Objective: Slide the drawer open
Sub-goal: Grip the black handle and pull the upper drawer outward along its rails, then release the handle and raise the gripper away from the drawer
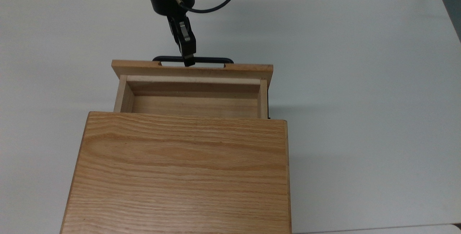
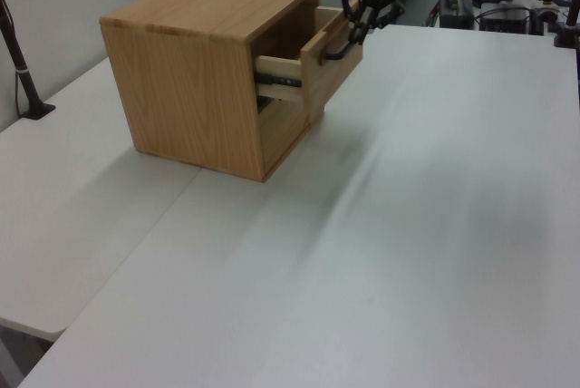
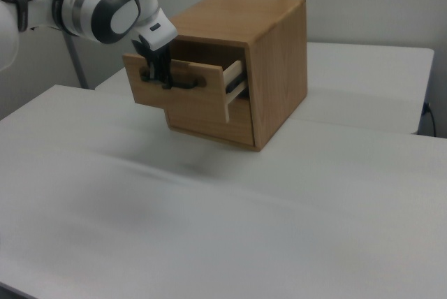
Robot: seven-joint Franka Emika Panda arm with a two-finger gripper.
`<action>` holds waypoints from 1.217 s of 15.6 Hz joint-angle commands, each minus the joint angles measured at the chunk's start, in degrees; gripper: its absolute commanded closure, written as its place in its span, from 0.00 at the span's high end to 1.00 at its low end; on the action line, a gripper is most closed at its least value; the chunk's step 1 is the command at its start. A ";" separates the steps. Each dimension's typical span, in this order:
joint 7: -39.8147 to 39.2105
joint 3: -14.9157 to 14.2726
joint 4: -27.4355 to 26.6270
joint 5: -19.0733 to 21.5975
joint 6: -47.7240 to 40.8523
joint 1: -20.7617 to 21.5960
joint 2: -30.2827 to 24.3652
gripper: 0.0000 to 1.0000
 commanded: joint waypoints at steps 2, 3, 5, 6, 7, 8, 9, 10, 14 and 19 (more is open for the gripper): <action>-5.04 0.08 -4.43 -0.99 -8.01 -0.37 -6.24 0.09; -5.66 0.08 -4.69 -0.99 -9.42 -0.37 -6.60 0.09; -5.75 0.08 -5.13 -1.08 -11.10 -0.72 -7.56 0.09; -5.92 0.08 -5.39 -1.08 -11.89 -1.07 -7.83 0.09; -6.53 0.08 -5.57 -1.08 -12.94 -1.16 -8.27 0.10; -7.76 0.08 -5.66 -1.08 -13.82 -1.25 -8.62 0.10; -8.21 0.08 -5.66 -1.08 -15.05 -1.33 -8.88 0.11; -8.30 0.08 -5.66 -1.08 -16.37 -1.68 -8.97 0.13; -9.79 0.08 -5.57 -1.08 -19.01 -1.77 -9.59 0.22; -9.97 -0.27 -3.91 -1.08 -19.28 -1.77 -10.12 0.88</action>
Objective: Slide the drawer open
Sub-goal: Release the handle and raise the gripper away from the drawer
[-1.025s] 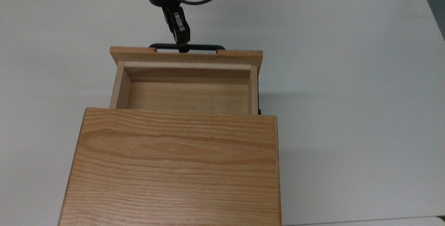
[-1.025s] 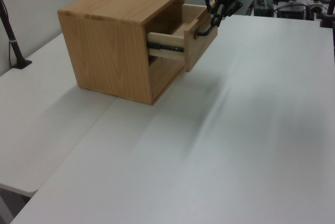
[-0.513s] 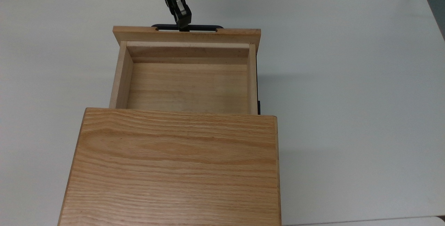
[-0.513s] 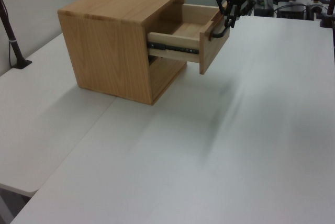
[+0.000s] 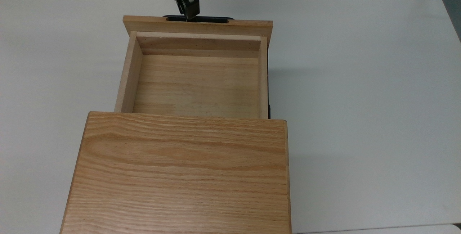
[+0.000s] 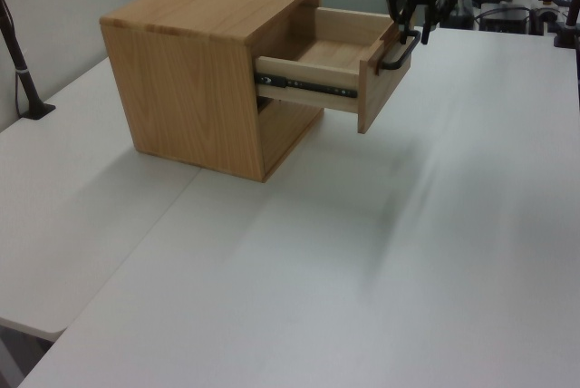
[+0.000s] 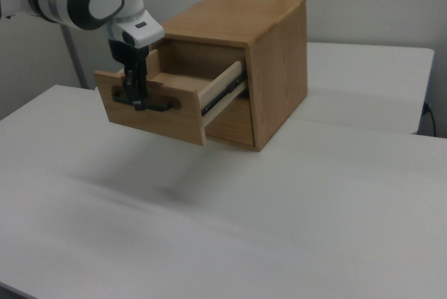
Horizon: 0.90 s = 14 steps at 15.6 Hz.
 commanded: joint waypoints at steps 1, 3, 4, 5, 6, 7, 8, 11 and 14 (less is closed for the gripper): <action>-2.15 -0.39 0.23 -0.83 -0.82 -0.31 -2.69 0.98; -4.87 -0.48 1.45 -0.74 -0.82 -0.14 -3.91 1.00; -5.58 -0.48 1.81 -0.83 -0.73 0.12 -4.44 1.00; -6.02 -0.48 1.90 -1.00 -0.73 0.82 -5.40 1.00; -7.16 -0.48 1.82 -1.96 -0.82 1.52 -5.76 1.00; -9.86 -0.48 1.90 -3.80 -0.99 2.75 -6.11 1.00; -13.11 -0.48 1.82 -6.17 -2.04 4.76 -6.20 1.00; -24.52 -0.31 1.55 -9.88 -4.42 7.51 -5.94 1.00; -40.26 -0.39 1.55 -9.97 -5.47 7.24 -5.77 1.00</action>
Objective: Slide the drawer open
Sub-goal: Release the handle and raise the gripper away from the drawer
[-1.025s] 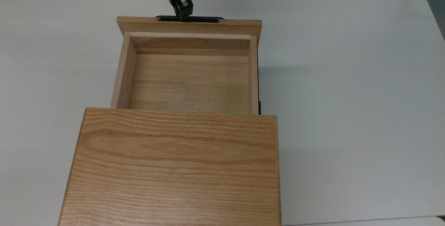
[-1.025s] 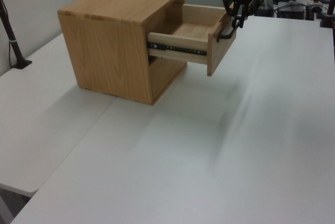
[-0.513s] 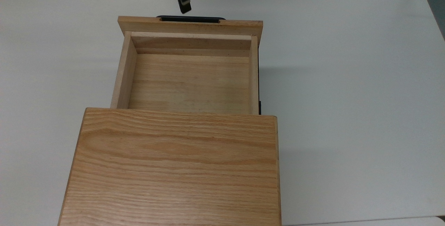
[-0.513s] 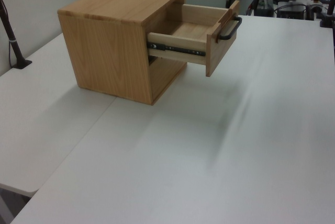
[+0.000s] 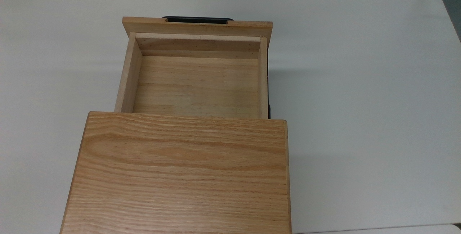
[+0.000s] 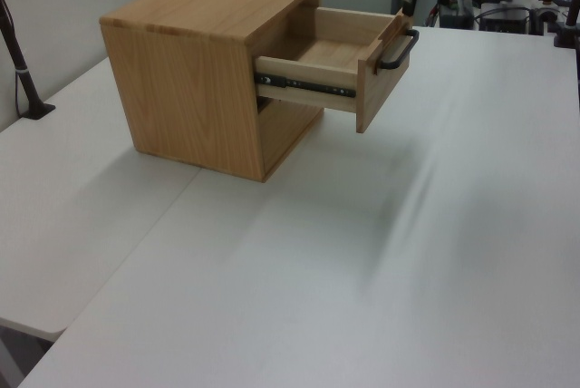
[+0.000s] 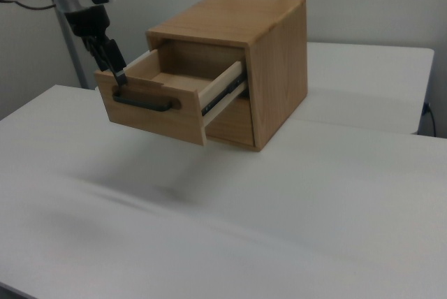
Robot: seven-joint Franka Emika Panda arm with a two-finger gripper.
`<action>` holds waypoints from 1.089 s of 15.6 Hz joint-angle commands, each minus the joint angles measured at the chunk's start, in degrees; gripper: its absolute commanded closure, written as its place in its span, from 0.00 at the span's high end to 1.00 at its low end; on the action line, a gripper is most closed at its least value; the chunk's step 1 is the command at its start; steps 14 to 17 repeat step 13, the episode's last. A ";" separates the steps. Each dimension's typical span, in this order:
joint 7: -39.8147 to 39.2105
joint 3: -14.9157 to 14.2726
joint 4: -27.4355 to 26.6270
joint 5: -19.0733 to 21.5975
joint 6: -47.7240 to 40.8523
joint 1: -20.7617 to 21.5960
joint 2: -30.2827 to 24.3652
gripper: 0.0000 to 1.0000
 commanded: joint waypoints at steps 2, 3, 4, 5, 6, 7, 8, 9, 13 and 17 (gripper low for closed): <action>-20.72 -0.70 -0.42 -0.77 -1.76 -0.40 -0.18 1.00; -24.67 -0.79 -0.33 -0.68 -1.67 -0.84 -0.01 1.00; -28.36 -0.79 -0.33 -0.25 -1.67 -1.45 0.25 1.00; -31.18 -0.79 -0.24 -0.07 -1.94 -1.55 0.26 1.00; -33.12 -0.79 -0.33 0.02 -1.94 -1.55 0.34 1.00; -34.19 -0.79 -0.33 0.02 -2.02 -1.46 0.34 1.00; -34.29 -0.79 -0.33 0.02 -2.37 -1.37 0.34 1.00; -33.76 -0.79 -0.33 0.11 -2.64 -1.37 0.34 1.00; -34.29 -0.79 -0.42 0.11 -2.73 -1.29 0.43 1.00; -34.29 -0.79 -0.42 0.11 -2.73 -1.29 0.43 1.00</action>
